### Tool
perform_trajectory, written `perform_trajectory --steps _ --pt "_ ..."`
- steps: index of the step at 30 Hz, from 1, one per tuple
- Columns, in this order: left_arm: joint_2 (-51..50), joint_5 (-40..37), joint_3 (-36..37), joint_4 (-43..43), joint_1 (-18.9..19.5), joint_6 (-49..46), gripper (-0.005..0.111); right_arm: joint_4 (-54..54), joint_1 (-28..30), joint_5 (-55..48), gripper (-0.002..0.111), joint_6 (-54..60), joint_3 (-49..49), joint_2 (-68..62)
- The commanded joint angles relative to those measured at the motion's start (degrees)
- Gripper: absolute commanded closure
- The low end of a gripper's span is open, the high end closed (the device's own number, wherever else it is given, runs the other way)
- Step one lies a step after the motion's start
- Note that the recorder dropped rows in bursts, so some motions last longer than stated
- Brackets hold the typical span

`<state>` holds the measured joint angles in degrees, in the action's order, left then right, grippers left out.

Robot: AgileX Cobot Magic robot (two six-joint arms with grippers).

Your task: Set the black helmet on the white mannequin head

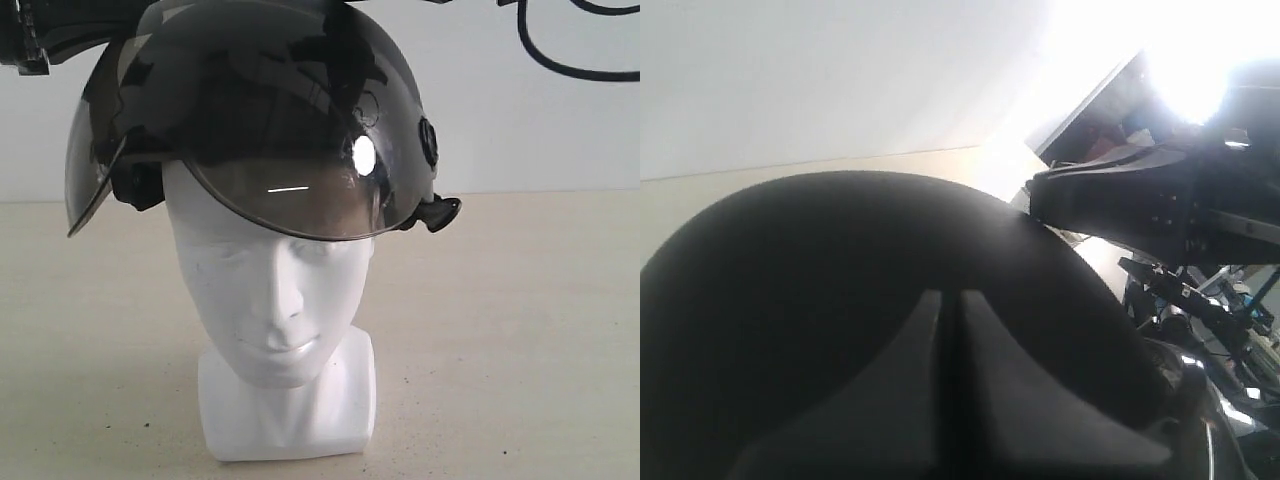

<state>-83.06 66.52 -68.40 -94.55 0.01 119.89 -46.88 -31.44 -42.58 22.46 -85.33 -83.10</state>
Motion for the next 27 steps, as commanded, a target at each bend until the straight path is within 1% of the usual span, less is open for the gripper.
perform_trajectory --steps 1,4,6,12,20,27 --pt "0.9 3.4 3.0 -5.4 -1.4 0.3 0.102 1.4 -0.5 -8.7 0.108 -1.0 0.7 1.3" --pt "1.6 3.4 4.4 -5.4 -1.4 0.3 0.102 1.7 -0.5 -11.3 0.108 -1.5 0.7 1.3" --pt "2.2 3.4 5.2 -5.4 -2.2 0.3 0.102 1.8 -0.5 -12.5 0.108 -1.7 0.7 1.3" --pt "4.1 3.4 8.0 -5.4 -6.1 0.3 0.102 1.8 -0.5 -16.0 0.108 -2.9 0.7 1.3" --pt "7.1 3.4 12.8 -5.4 -6.1 0.3 0.102 1.8 -0.5 -20.8 0.108 -4.0 0.7 1.3" --pt "9.6 3.4 14.8 -5.4 -6.1 0.3 0.102 2.3 -0.5 -21.3 0.108 -4.1 0.7 1.3"
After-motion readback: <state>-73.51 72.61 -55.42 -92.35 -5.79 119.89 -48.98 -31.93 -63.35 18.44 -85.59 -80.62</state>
